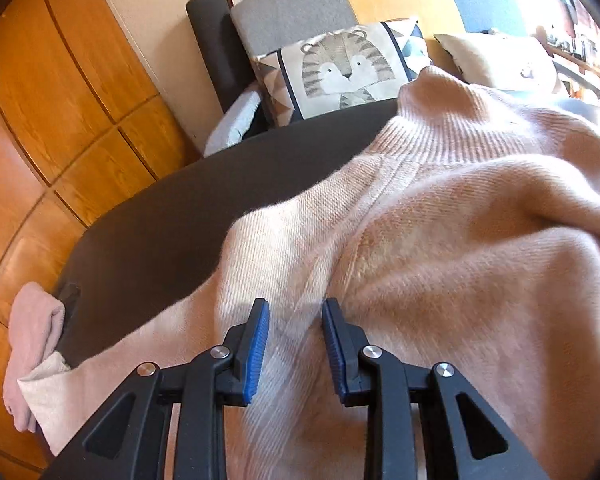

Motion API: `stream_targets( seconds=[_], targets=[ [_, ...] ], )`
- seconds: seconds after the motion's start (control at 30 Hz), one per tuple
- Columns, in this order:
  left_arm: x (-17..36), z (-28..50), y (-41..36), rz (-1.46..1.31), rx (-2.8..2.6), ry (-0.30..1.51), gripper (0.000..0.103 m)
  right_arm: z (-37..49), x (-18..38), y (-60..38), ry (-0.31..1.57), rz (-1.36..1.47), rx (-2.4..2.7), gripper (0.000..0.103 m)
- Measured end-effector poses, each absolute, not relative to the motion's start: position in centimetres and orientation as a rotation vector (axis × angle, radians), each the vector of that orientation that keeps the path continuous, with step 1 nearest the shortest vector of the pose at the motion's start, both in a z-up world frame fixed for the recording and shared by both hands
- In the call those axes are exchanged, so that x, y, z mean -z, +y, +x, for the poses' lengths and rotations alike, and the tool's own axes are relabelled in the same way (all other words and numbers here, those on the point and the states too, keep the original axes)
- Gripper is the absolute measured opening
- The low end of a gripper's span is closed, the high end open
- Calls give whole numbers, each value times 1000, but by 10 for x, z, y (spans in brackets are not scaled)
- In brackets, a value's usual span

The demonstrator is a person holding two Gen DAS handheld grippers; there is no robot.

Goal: Fold clothes

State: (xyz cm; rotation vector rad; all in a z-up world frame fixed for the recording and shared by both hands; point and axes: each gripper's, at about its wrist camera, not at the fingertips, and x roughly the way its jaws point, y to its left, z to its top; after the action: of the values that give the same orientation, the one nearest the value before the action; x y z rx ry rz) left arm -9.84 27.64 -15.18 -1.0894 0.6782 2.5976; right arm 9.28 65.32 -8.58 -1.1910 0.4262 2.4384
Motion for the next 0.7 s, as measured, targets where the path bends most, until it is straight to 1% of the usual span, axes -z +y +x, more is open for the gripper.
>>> stream_targets(
  seconds=[0.1, 0.13, 0.23, 0.4, 0.47, 0.53, 0.6, 0.63, 0.7],
  targets=[
    [145, -85, 269, -1118, -2579, 578, 28, 124, 90, 674, 424, -1181, -2366, 26],
    [146, -81, 269, -1123, -2566, 575, 28, 134, 91, 681, 435, -1176, -2351, 26],
    [152, -70, 277, -1102, -2546, 650, 28, 156, 98, 698, 476, -1152, -2310, 26],
    [166, -56, 285, -958, -2555, 833, 28, 194, 94, 720, 548, -1077, -2222, 26],
    [169, -54, 291, -934, -2565, 889, 28, 213, 96, 729, 609, -1071, -2169, 26],
    [173, -50, 299, -888, -2578, 987, 26, 229, 100, 735, 675, -1052, -2112, 36],
    [176, -47, 305, -866, -2572, 1028, 21, 251, 103, 735, 778, -999, -2087, 38],
    [175, -47, 304, -869, -2569, 1017, 20, 261, 104, 735, 833, -971, -2086, 38],
    [174, -48, 301, -880, -2564, 982, 20, 275, 107, 728, 884, -937, -2077, 39]
  ],
)
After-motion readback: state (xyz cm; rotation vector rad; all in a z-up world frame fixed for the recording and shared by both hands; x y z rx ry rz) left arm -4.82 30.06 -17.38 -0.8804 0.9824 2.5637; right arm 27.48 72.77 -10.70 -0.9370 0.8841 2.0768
